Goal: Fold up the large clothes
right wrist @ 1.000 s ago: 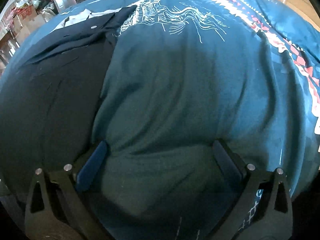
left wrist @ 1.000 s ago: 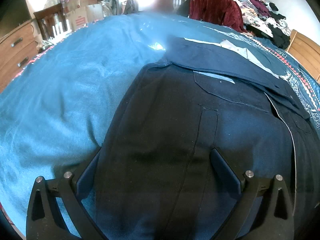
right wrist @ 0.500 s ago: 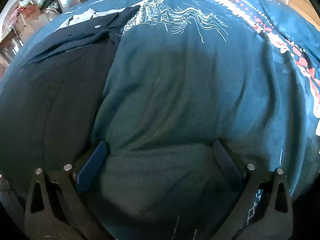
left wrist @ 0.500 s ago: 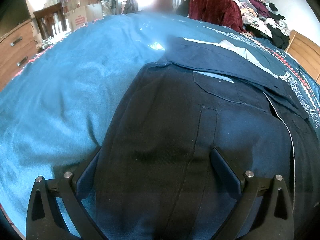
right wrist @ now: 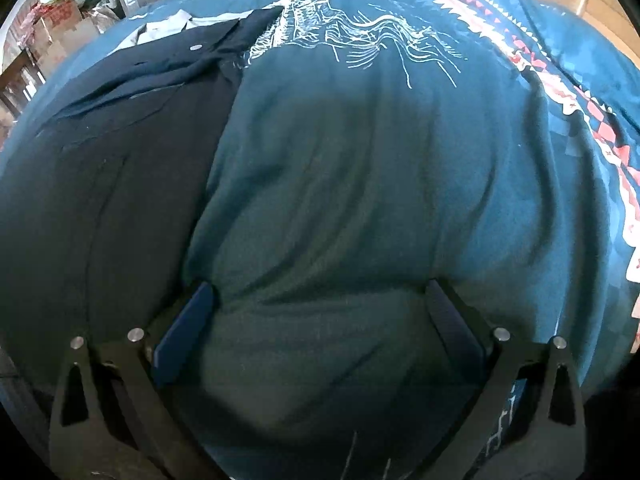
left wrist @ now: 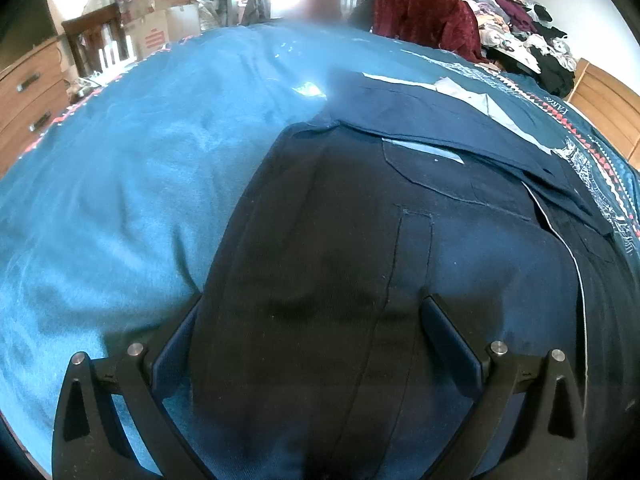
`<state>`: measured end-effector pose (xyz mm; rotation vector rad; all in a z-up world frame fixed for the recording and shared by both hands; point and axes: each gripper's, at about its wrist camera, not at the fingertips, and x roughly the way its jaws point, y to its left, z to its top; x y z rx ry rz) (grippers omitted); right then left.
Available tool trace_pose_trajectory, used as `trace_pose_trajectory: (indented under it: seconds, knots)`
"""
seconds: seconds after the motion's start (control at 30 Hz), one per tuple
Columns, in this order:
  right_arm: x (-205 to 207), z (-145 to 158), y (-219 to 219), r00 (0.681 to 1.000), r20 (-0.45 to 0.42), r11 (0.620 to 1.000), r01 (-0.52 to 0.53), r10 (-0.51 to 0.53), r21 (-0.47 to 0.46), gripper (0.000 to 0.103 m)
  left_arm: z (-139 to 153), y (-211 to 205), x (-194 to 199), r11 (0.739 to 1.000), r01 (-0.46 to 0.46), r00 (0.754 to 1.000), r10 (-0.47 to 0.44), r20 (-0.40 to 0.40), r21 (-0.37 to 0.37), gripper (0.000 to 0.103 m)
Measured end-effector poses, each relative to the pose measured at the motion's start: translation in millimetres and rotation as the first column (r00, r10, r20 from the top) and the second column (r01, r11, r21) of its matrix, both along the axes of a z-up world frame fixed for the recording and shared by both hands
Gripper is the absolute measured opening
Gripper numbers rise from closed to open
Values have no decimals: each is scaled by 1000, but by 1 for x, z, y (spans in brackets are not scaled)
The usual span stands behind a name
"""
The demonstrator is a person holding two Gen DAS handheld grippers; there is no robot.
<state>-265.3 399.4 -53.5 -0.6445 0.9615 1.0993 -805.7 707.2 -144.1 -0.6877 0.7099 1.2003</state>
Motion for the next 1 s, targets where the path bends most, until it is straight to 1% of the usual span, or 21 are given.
trace_pose_trajectory:
  seconds: [0.07, 0.17, 0.23, 0.33, 0.43, 0.47, 0.53, 0.6, 0.67, 0.7, 0.77, 0.83, 0.87, 1.0]
  knots:
    - [0, -1, 0, 1000, 4, 1000, -7, 7, 15, 103, 0, 1, -1, 1000, 1, 1000, -1, 1, -3, 103]
    - [3, -3, 2, 1000, -18, 1000, -4, 4, 10, 103, 1, 1, -2, 1000, 4, 1000, -4, 12, -5, 103]
    - [3, -3, 2, 1000, -15, 1000, -3, 3, 8, 103, 2, 1, -4, 1000, 7, 1000, -7, 22, -11, 103]
    - [3, -1, 2, 1000, -18, 1000, -14, 14, -3, 103, 8, 3, -11, 999, 4, 999, -2, 48, -41, 103]
    - [3, 5, -3, 998, -46, 999, -33, 32, -18, 103, 18, -2, -25, 998, -41, 999, 42, 24, -37, 103]
    - [3, 9, -7, 997, -61, 999, -41, 39, -21, 103, 22, -4, -34, 998, -58, 998, 58, 26, -33, 103]
    - [0, 16, -17, 994, -100, 999, -48, 46, -10, 103, 27, -8, -54, 995, -89, 995, 91, 37, -47, 103]
    - [-4, 25, -31, 978, -194, 997, -70, 74, 29, 103, 33, -16, -74, 994, -93, 994, 96, 51, -60, 103]
    - [-13, 29, -45, 950, -288, 992, -104, 119, 68, 103, 37, -25, -90, 996, -61, 996, 65, 60, -66, 103]
    - [-16, 28, -49, 938, -321, 991, -112, 130, 73, 103, 38, -29, -95, 996, -48, 997, 52, 62, -69, 103]
    - [-21, 23, -56, 915, -379, 990, -122, 140, 70, 102, 40, -38, -106, 996, -11, 995, 20, 98, -85, 103]
    - [-28, 18, -59, 898, -410, 987, -140, 157, 73, 95, 39, -47, -118, 992, 44, 981, -21, 192, -118, 103]
    - [-32, 14, -59, 893, -417, 986, -153, 167, 66, 94, 39, -51, -122, 990, 66, 974, -36, 225, -124, 103]
    - [-48, 5, -54, 873, -447, 980, -193, 195, 51, 89, 33, -61, -128, 981, 128, 952, -80, 296, -145, 103]
